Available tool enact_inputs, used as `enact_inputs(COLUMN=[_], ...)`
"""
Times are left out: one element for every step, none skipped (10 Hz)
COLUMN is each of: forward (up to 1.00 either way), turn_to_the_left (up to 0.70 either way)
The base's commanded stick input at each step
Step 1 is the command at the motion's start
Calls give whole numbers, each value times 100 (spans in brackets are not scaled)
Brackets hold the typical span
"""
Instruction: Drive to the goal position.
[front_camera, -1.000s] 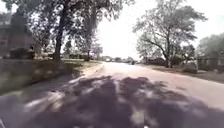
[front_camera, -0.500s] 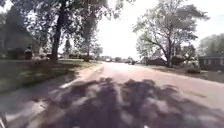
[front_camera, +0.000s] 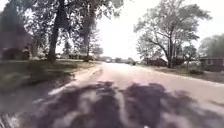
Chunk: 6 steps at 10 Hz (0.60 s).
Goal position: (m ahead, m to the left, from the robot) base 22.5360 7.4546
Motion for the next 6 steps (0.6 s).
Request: enact_inputs(forward=[100, 100, 100, 100, 100, 100], turn_to_the_left=[0, 0, 0, 0, 0, 0])
